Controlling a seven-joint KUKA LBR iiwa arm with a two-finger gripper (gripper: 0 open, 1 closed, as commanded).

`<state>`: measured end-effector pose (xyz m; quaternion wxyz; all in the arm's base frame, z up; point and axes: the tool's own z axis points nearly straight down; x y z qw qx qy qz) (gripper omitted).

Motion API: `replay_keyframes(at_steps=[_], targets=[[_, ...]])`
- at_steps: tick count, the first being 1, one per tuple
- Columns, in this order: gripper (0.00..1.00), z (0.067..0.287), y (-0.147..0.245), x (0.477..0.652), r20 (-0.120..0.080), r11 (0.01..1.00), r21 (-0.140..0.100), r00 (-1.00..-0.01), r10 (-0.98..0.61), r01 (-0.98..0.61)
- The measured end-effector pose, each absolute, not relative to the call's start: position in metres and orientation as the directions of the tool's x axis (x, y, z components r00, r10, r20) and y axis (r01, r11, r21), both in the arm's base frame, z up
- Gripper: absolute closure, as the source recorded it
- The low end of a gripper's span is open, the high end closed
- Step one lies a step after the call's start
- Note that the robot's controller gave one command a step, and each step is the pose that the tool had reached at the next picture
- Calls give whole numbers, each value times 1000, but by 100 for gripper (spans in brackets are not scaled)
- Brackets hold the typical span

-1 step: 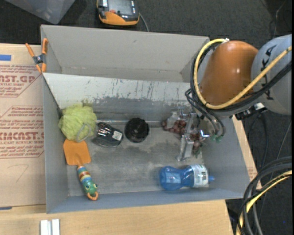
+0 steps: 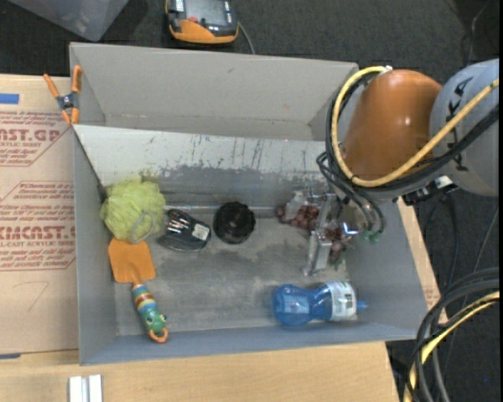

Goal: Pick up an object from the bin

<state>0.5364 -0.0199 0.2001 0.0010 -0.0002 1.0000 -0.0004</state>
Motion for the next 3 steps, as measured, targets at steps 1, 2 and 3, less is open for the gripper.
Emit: replay_keyframes(at_steps=[1, 2, 3], targets=[[0, 165, -29, 486, -1, 991, -1, -991, -136, -136], [0, 170, -79, 542, -8, 1000, 0, -1000, -2, -2], [100, 104, -42, 480, 5, 969, 2, -969, -248, -248]])
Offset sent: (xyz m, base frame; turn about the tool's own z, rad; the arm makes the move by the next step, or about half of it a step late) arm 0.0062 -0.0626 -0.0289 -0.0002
